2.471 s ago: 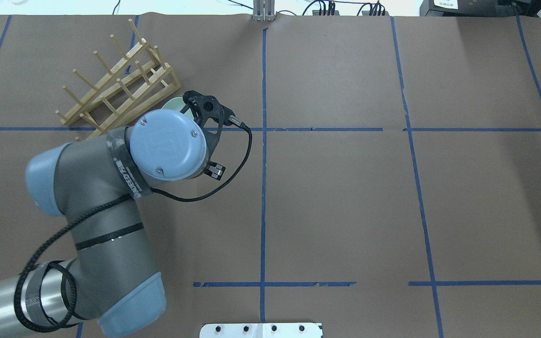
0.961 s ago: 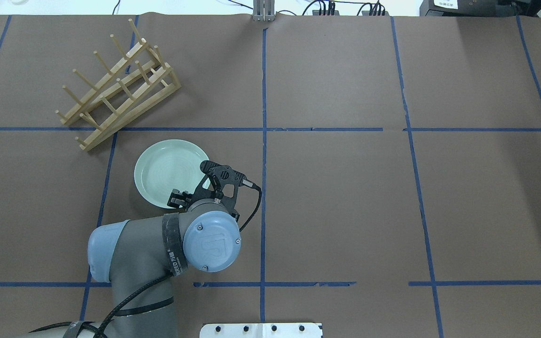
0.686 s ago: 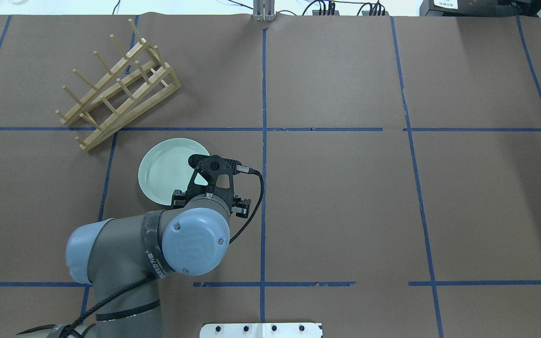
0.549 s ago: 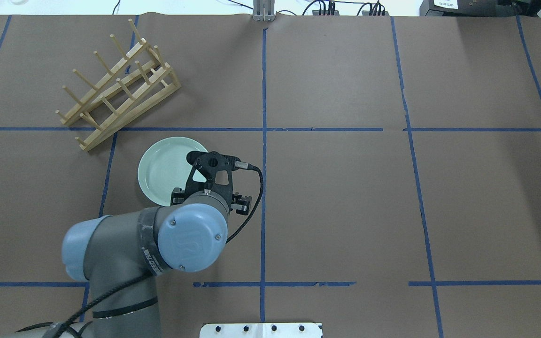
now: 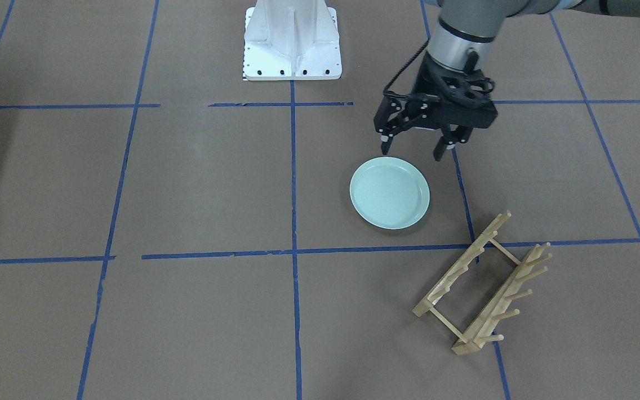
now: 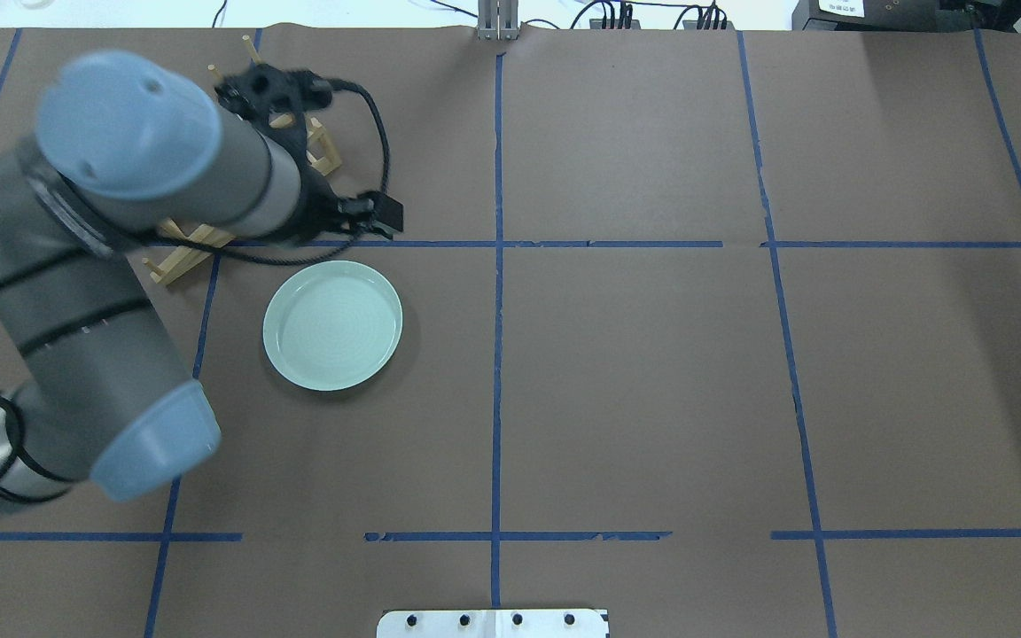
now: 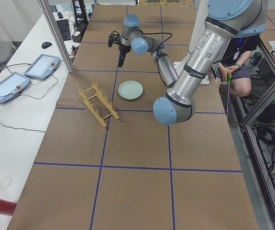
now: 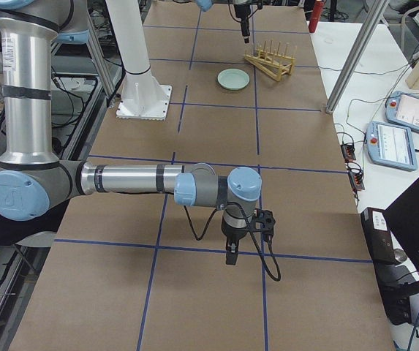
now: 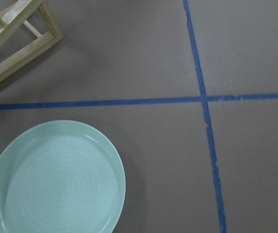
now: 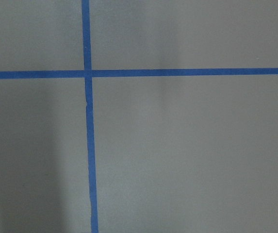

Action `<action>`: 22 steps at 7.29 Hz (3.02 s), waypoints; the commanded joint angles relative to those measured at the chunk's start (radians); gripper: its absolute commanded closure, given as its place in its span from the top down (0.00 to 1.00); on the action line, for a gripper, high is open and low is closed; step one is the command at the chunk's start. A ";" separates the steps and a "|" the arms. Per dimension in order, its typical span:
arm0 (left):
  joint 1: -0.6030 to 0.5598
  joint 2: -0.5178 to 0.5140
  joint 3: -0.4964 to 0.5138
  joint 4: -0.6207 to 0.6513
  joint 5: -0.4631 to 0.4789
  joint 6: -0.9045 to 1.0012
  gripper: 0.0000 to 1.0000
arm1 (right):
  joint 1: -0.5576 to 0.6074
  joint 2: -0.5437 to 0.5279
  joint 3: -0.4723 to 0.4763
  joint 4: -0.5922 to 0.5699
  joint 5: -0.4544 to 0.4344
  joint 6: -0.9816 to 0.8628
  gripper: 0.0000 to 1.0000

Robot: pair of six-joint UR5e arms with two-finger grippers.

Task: Place plate on table

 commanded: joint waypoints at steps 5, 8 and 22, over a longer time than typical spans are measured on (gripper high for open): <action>-0.609 0.429 0.287 -0.001 -0.280 1.043 1.00 | 0.000 0.000 0.000 0.000 0.000 -0.001 1.00; -0.739 0.480 0.464 -0.009 -0.279 1.219 1.00 | 0.001 0.000 0.000 -0.001 0.000 0.001 1.00; -0.737 0.503 0.421 0.011 -0.309 1.090 1.00 | 0.000 0.000 0.000 0.000 0.000 -0.001 1.00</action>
